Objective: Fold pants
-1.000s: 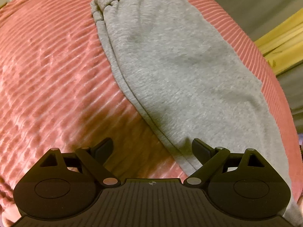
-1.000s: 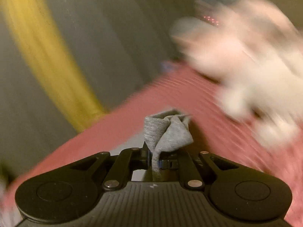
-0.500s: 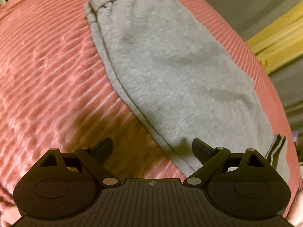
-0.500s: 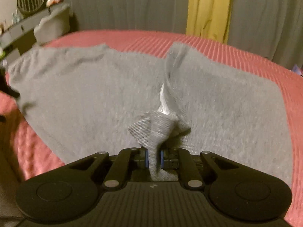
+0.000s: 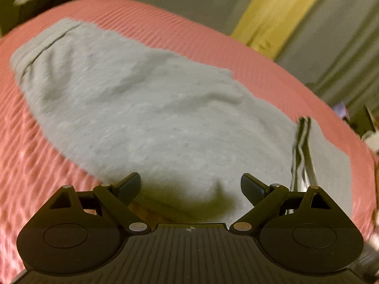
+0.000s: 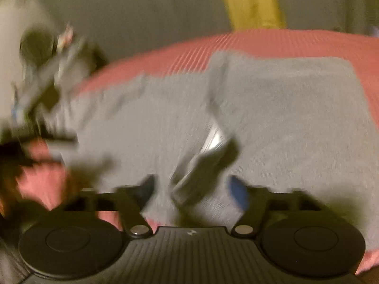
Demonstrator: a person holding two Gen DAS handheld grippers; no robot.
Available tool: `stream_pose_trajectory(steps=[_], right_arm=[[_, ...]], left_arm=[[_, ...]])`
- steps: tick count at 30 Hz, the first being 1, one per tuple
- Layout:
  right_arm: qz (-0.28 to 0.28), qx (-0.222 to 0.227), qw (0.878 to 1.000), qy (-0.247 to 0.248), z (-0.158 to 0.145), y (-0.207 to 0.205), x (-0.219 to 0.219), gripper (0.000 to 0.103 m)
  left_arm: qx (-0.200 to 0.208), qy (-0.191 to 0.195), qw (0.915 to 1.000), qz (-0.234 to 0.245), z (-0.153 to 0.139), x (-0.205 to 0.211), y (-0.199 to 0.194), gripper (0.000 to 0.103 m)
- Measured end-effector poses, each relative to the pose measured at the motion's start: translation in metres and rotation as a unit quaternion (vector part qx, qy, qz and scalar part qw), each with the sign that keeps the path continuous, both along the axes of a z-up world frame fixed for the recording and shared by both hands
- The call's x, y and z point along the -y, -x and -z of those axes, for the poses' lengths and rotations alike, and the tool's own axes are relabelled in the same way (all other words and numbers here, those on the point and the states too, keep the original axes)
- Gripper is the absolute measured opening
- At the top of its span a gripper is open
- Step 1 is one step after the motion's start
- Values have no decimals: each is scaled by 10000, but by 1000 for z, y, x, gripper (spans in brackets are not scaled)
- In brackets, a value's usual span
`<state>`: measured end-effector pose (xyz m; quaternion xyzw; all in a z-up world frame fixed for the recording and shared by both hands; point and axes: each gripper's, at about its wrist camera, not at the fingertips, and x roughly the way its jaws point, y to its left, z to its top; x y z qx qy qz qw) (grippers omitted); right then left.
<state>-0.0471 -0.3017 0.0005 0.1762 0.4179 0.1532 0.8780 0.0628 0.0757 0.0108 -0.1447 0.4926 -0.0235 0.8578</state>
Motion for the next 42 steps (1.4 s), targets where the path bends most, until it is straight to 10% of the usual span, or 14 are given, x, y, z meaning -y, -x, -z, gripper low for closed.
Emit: stream_pose_trajectory(steps=[4, 9, 22, 42], right_arm=[[1241, 185, 9918, -234, -12, 11, 56, 99], [1617, -604, 9584, 2273, 13, -1, 62, 99], [2549, -963, 9579, 904, 20, 2, 113, 99], [2562, -1130, 9563, 844, 33, -10, 119, 99]], left_arm=[[214, 161, 9984, 507, 1, 33, -1, 95], [177, 306, 9904, 1336, 8, 104, -13, 95], [-368, -46, 9801, 1950, 51, 179, -60, 80], [15, 179, 9715, 2362, 22, 193, -29, 70]])
